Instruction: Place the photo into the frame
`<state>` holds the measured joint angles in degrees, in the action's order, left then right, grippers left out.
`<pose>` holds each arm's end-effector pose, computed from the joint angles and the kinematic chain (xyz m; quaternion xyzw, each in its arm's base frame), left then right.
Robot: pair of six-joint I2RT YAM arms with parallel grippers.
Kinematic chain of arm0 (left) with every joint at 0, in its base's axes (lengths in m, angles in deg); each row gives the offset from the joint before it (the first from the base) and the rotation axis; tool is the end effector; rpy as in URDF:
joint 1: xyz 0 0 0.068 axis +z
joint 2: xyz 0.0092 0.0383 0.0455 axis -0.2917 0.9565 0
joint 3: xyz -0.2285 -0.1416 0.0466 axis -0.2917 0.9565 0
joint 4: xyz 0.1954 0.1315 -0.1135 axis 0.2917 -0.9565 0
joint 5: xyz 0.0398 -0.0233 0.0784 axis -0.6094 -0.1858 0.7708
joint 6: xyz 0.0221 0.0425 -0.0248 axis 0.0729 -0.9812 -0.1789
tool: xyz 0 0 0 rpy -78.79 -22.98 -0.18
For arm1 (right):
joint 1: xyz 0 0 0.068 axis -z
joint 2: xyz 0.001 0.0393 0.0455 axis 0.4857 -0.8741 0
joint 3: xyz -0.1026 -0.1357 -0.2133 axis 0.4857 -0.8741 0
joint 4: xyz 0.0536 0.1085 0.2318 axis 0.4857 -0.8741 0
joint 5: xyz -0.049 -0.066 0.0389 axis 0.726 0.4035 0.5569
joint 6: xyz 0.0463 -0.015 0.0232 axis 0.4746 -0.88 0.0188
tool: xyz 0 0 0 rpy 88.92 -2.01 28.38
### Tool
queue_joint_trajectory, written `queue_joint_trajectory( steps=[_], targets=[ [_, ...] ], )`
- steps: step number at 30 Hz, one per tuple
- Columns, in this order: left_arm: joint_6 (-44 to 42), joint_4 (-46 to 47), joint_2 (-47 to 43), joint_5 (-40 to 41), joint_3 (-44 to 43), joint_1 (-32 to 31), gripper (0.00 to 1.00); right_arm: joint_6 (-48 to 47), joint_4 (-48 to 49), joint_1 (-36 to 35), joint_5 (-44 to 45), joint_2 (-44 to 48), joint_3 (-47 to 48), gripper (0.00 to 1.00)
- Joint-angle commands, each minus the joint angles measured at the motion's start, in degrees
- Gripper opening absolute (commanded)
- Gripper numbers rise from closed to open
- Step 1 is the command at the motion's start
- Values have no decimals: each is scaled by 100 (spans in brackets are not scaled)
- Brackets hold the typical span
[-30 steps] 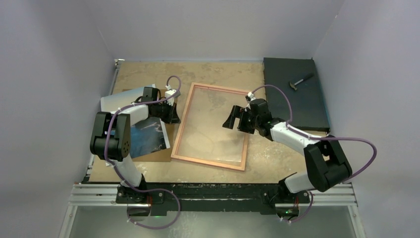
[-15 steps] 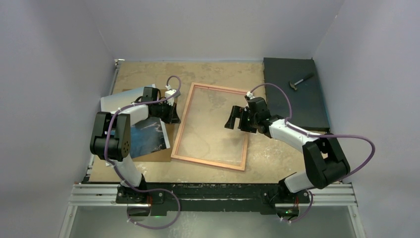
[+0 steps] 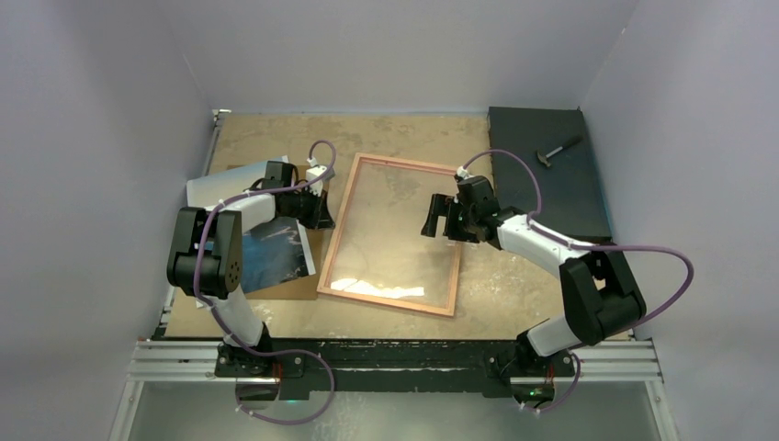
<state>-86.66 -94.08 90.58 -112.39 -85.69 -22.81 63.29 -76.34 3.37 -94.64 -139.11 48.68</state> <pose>0.3318 -0.0564 0.1529 0.2253 0.8861 -0.3065 0.2650 0.2770 0.1373 0.2008 0.0254 0.9155 0.2324 0.3275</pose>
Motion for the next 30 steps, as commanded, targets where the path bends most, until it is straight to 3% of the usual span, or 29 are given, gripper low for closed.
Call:
queue_joint_trajectory(
  steps=[1, 30],
  targets=[
    [-265, -503, 243, 358, 271, -49, 0, -185, -173, 18, 274, -5, 304, 99],
    [-296, -527, 204, 362, 280, -38, 0, -382, -241, 16, 360, -368, 571, 99]
  ],
)
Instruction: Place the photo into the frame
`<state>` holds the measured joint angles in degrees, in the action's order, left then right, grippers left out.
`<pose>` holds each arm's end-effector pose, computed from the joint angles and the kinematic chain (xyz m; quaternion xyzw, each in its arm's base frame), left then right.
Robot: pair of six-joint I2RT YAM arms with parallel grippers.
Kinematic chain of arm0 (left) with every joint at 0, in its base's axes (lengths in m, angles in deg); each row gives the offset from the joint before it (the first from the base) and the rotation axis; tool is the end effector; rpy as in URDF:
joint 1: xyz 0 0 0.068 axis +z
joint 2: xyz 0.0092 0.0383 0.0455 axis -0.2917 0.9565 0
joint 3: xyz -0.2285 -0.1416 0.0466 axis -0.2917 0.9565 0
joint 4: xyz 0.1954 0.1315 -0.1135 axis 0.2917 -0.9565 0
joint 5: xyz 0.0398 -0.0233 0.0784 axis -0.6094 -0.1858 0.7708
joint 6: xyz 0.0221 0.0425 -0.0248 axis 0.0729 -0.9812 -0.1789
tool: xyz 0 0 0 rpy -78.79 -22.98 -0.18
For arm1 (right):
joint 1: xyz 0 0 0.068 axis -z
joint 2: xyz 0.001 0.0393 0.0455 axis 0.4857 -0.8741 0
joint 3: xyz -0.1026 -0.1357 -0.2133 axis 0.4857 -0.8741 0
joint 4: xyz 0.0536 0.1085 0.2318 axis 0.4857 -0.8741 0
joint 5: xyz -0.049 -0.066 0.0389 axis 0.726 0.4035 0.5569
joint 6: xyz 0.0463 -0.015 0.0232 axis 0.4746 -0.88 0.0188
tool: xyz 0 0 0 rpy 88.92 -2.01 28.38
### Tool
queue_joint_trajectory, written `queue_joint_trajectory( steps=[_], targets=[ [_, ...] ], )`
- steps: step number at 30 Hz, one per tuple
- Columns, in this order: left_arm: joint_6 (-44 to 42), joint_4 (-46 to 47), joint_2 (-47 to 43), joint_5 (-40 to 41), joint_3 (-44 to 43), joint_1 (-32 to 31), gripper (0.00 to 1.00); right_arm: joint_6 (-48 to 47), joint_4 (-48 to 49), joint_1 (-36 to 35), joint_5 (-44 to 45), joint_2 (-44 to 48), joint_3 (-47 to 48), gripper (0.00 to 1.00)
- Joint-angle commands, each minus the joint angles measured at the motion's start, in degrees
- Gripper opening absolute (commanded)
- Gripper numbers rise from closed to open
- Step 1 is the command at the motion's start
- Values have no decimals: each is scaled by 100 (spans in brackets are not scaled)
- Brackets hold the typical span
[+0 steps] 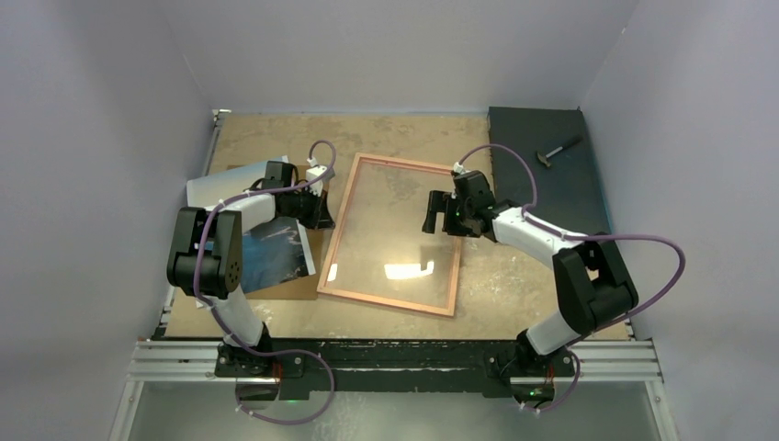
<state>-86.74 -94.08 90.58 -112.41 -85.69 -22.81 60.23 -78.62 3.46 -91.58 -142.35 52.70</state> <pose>0.3318 -0.0564 0.1530 0.2259 0.8858 -0.3064 0.2652 0.2910 0.1414 0.2026 0.0128 0.9216 0.1964 0.3345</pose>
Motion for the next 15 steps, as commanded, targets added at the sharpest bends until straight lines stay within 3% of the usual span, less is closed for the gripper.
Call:
queue_joint_trajectory(
  steps=[1, 15],
  targets=[
    [-286, -530, 203, 365, 281, -36, 0, -59, -6, 11, 63, -47, 152, 99],
    [-293, -541, 179, 345, 293, -2, 0, -88, 59, 11, 219, -270, 69, 99]
  ],
)
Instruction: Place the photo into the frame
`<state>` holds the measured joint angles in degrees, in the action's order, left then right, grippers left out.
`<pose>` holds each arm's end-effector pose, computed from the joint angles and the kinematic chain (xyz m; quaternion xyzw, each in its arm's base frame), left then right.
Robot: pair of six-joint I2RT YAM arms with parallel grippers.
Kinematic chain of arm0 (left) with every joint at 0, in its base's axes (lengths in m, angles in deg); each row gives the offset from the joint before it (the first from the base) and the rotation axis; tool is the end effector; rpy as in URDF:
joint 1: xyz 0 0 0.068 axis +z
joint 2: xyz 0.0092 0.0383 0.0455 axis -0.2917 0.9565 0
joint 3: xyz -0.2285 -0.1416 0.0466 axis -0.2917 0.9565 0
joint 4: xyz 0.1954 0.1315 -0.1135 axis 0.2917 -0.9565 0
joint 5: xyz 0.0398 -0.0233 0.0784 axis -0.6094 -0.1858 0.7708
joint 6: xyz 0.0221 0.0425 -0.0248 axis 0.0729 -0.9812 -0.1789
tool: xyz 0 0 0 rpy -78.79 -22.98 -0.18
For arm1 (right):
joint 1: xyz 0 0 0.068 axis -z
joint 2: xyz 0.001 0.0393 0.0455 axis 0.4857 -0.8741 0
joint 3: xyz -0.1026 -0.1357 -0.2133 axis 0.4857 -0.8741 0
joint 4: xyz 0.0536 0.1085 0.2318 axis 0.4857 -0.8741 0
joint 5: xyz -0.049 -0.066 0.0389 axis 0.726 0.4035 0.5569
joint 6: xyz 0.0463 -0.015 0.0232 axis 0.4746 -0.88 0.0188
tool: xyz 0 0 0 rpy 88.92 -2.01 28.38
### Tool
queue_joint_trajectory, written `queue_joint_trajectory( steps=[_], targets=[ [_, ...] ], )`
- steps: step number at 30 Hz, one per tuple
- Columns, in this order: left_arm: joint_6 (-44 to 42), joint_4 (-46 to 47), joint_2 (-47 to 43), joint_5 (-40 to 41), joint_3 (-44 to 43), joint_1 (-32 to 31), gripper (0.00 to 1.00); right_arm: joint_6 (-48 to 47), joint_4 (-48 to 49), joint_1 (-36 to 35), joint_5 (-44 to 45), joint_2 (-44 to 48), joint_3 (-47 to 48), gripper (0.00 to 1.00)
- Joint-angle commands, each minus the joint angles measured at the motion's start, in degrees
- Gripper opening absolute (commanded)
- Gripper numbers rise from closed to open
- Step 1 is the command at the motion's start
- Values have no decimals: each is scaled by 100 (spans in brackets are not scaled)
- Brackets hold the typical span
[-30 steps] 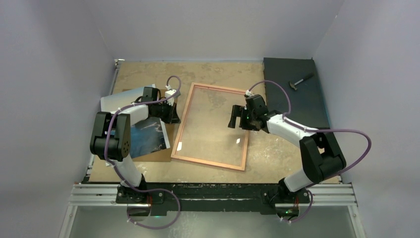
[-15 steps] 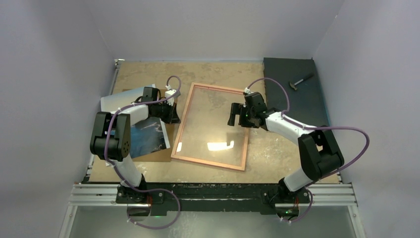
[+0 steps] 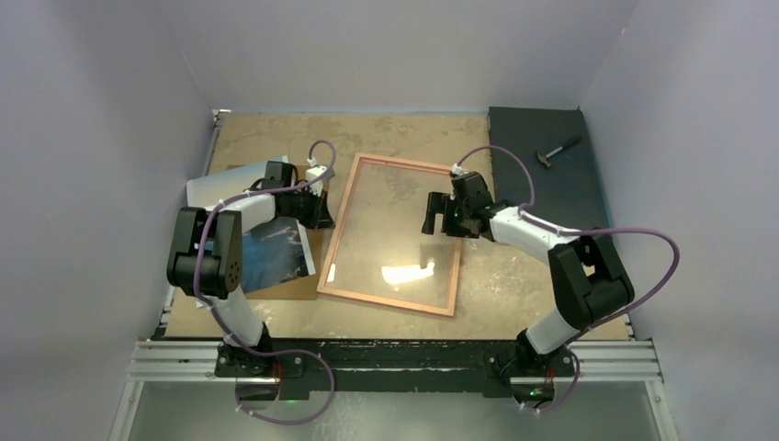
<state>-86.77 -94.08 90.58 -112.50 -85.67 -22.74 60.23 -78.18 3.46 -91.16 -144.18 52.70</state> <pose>0.3318 -0.0560 0.1529 0.2257 0.8857 -0.3070 0.2652 0.2941 0.1426 0.1935 0.0145 0.9263 0.1884 0.3260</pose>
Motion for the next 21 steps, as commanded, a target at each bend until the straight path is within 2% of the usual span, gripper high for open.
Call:
queue_joint_trajectory(
  steps=[1, 14, 21],
  targets=[
    [-295, -539, 178, 355, 288, -4, 0, -94, 14, 12, 213, -104, 53, 99],
    [-289, -538, 200, 338, 281, 22, 0, -143, 76, 12, 431, -376, 36, 99],
    [-285, -632, 125, 254, 247, 58, 0, -277, -164, 89, 407, -380, 913, 99]
  ],
)
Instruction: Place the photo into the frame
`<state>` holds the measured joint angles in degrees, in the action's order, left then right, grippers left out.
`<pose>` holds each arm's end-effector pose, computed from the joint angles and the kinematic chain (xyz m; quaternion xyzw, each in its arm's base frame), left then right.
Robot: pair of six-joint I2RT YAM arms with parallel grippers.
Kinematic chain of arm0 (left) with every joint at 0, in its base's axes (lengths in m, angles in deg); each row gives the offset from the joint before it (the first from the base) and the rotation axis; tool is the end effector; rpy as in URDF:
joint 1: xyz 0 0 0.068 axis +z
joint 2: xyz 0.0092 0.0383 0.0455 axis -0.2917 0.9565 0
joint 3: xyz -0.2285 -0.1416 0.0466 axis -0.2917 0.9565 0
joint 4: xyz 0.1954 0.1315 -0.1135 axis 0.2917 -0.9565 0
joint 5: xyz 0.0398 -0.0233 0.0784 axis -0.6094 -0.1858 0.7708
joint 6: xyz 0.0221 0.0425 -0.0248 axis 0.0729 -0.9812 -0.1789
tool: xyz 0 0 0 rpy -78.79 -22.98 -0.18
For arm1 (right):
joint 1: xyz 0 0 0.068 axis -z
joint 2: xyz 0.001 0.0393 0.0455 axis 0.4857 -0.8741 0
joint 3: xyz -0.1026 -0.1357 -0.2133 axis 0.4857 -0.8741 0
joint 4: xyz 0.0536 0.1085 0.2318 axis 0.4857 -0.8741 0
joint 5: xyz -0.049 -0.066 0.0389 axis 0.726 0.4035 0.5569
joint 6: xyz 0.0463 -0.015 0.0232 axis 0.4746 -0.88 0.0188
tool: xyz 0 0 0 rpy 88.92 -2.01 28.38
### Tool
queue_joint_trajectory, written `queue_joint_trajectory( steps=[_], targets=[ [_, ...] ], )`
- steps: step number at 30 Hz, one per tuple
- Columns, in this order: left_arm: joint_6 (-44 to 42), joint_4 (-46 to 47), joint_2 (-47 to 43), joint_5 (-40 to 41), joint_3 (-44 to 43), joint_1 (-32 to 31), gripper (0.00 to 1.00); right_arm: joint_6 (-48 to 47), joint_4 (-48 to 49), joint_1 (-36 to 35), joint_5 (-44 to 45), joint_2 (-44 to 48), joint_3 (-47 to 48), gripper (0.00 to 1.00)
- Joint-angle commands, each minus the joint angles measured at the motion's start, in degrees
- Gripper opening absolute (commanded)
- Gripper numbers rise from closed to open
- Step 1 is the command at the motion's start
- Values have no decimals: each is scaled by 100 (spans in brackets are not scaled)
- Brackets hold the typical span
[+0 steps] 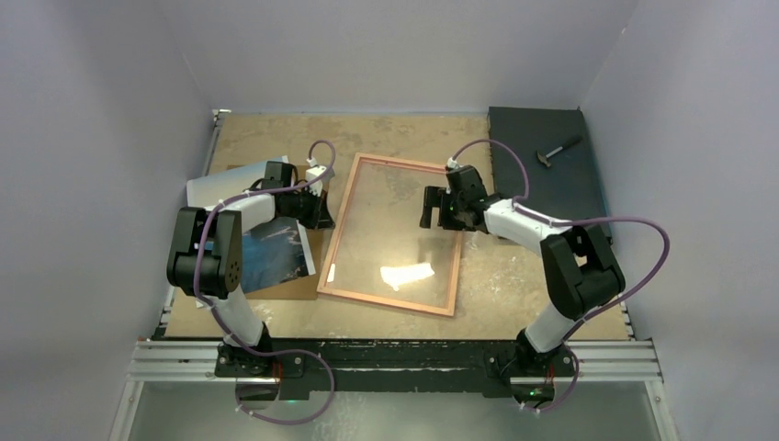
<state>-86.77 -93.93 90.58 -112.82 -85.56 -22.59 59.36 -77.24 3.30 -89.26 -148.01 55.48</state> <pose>0.3317 -0.0553 0.1526 0.2252 0.8849 -0.3091 0.2659 0.3082 0.1491 0.1884 0.0125 0.9269 0.1723 0.3333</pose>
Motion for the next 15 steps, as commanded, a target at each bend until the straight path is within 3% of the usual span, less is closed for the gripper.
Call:
queue_joint_trajectory(
  steps=[1, 5, 8, 15],
  targets=[
    [-285, -651, 91, 284, 232, 44, 0, -219, -296, 163, 141, -37, 796, 99],
    [-362, -743, 21, 288, 208, 88, 0, -291, -482, 601, 118, -74, 1220, 99],
    [-421, -858, 36, 251, 101, 170, 0, -287, -593, 701, 737, -150, 1378, 99],
    [-751, -1277, -8, 235, -219, 361, 1, -53, -360, 730, 914, -468, 1131, 97]
  ],
)
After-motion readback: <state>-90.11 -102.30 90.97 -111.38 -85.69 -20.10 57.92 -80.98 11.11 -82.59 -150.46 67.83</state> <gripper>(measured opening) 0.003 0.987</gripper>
